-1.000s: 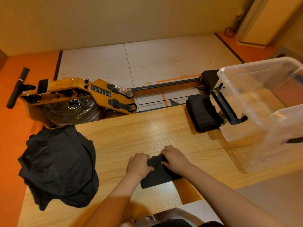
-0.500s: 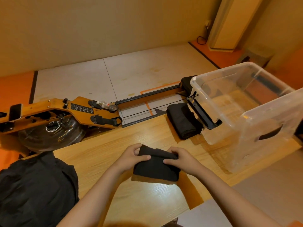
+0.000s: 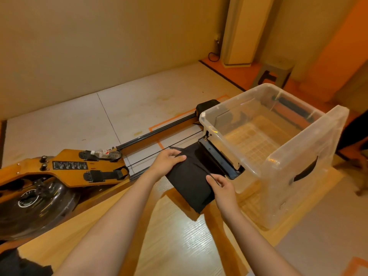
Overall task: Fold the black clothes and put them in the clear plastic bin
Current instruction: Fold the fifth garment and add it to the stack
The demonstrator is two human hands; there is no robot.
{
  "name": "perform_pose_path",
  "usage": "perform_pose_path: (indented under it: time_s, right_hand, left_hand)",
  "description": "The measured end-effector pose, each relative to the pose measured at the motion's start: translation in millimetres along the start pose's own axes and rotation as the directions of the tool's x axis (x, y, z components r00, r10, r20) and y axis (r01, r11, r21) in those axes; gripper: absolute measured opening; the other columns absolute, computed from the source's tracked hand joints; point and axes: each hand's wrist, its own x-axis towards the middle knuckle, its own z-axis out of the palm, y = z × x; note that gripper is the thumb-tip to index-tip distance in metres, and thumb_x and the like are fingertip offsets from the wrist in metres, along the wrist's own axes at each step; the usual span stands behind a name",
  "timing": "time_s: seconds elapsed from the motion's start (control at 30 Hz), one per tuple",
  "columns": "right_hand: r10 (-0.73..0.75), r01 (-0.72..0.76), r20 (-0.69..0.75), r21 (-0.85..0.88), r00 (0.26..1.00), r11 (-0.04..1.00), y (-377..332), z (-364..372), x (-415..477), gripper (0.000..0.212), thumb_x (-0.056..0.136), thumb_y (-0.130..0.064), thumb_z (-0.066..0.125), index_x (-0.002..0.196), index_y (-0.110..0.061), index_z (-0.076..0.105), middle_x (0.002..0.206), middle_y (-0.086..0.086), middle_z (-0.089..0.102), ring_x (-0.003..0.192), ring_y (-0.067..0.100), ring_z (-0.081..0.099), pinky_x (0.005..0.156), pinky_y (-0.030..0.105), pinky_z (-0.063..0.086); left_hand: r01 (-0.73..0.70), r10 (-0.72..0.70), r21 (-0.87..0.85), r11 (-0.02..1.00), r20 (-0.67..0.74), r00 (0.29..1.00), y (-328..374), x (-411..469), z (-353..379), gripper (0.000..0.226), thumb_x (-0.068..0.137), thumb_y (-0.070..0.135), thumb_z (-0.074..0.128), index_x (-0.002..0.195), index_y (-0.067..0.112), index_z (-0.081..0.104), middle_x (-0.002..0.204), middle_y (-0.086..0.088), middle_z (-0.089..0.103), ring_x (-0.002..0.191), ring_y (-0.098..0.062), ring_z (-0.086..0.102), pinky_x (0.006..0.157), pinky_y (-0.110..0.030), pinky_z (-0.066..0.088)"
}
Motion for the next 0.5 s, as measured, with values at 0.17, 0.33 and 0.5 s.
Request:
perform_pose_path:
  time_s: [0.17,0.33,0.5]
  right_hand:
    - [0.078,-0.077,-0.018,0.055,0.997,0.996,14,-1,0,0.013,0.094,-0.021,0.061,0.101,-0.012,0.069,0.094,-0.005,0.070,0.090,0.007,0.067,0.066,0.015,0.052]
    - [0.149,-0.151,0.055,0.037,0.987,0.988,44,9,-7,0.019,0.094,-0.023,0.062,0.104,-0.009,0.070,0.100,0.000,0.072,0.095,0.010,0.067,0.080,0.025,0.056]
    - [0.246,-0.247,0.148,-0.010,0.958,0.969,65,22,-8,0.018,0.095,-0.018,0.059,0.105,-0.007,0.070,0.103,0.003,0.072,0.100,0.015,0.067,0.075,0.020,0.055]
  left_hand:
    - [0.057,-0.070,0.083,0.995,0.168,0.983,2,16,-5,0.009,0.093,0.028,0.063,0.095,0.023,0.070,0.097,0.005,0.069,0.089,-0.014,0.067,0.074,-0.020,0.056]
    - [0.184,-0.193,0.062,0.981,0.245,0.950,-27,13,-18,0.023,0.089,0.033,0.067,0.101,0.015,0.076,0.103,-0.003,0.073,0.098,-0.022,0.069,0.088,-0.036,0.055]
    - [0.259,-0.303,0.206,0.943,0.220,0.927,-59,16,-23,0.029,0.089,0.034,0.067,0.099,0.008,0.074,0.103,-0.012,0.072,0.099,-0.030,0.067,0.094,-0.045,0.053]
